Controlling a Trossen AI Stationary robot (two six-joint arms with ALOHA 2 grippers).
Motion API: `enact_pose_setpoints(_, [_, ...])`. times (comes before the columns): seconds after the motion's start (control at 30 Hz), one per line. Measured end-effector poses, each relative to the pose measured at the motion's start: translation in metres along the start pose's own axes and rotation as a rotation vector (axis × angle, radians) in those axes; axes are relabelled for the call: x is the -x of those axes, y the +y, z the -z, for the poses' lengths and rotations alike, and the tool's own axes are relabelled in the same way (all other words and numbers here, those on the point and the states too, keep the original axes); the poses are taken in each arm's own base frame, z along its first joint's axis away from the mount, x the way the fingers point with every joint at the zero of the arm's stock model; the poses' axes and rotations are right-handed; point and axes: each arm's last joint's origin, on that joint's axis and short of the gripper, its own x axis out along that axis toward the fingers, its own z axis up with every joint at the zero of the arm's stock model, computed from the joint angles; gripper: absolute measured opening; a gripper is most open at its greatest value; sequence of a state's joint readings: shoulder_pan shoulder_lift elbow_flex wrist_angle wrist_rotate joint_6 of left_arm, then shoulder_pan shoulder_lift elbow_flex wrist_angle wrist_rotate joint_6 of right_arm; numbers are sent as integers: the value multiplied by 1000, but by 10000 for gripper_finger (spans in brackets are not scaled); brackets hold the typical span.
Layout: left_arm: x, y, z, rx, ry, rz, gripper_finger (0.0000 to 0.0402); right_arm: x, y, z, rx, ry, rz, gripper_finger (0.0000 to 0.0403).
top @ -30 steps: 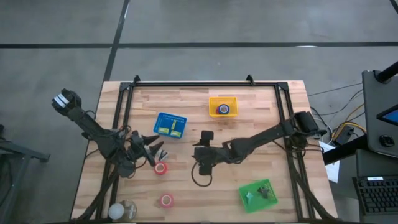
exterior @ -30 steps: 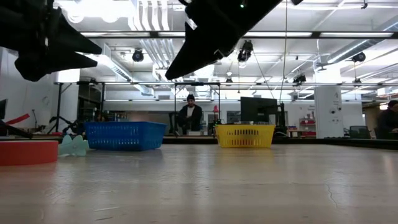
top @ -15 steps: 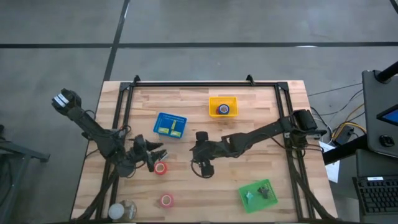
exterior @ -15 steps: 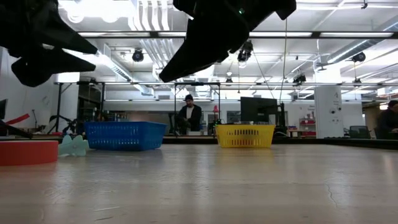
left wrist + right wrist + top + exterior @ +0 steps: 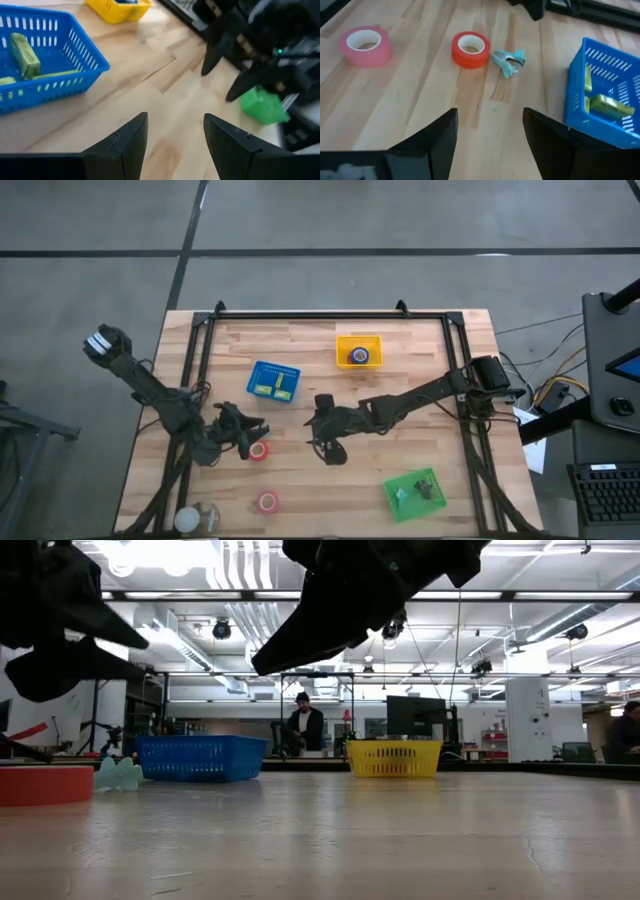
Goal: Pick and place Stapler, Stapler remover, tape
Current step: Put the light blue staple remover into the green bin
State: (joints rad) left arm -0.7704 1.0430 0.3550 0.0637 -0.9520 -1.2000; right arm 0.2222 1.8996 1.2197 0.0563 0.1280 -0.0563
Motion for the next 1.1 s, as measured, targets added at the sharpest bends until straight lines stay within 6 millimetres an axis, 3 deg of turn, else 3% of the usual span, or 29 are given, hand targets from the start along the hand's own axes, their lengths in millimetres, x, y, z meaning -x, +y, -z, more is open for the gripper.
enact_pose_setpoints(0.13, [-3,9,5,-76,35,-65,197,0,3,4,-38,11,-6,219])
enact_pose_setpoints(0.57, [-7,44,13,85,173,-352,172,0,13,13,-61,34,-22,219])
enact_pose_setpoints(1.1, [-22,45,22,101,269,-389,123,-1,13,20,-82,50,-21,219])
